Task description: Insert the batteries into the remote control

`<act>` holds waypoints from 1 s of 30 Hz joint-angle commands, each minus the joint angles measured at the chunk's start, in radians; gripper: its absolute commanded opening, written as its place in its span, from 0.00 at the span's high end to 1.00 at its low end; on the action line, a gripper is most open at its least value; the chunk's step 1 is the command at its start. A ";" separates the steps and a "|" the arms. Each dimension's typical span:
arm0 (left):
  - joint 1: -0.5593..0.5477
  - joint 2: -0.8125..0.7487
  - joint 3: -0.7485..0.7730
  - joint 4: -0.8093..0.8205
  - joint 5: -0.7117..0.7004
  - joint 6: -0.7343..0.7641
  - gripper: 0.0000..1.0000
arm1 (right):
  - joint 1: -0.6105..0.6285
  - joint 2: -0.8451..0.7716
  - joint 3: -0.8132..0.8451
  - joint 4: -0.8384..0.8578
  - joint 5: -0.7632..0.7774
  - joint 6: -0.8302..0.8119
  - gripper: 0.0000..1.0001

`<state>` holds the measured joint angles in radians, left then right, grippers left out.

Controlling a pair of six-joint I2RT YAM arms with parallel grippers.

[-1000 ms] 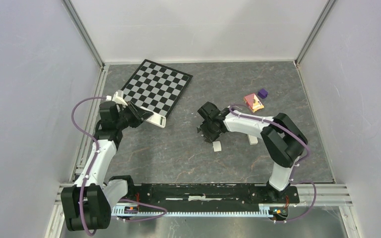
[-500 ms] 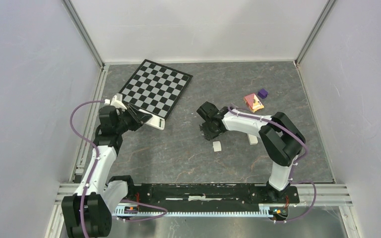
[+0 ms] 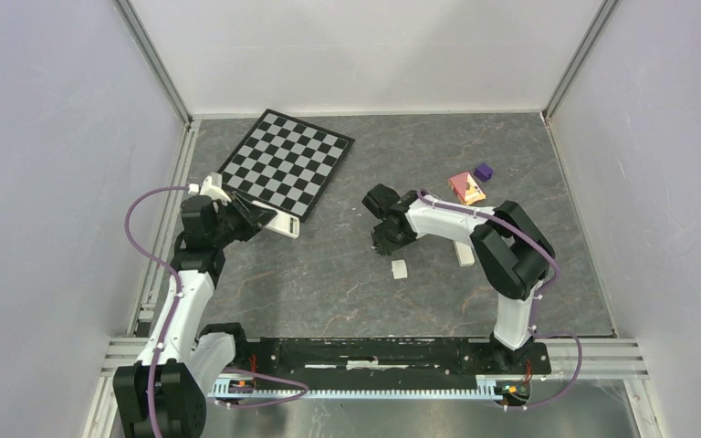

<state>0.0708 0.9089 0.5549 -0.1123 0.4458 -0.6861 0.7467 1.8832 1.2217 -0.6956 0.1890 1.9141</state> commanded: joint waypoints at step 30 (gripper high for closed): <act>-0.027 0.061 -0.024 0.239 0.249 -0.027 0.98 | -0.030 -0.041 0.024 -0.094 0.066 -0.555 1.00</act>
<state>0.0681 0.9264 0.5484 -0.0189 0.5735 -0.6682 0.7280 1.9312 1.3128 -0.8177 0.1940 1.5707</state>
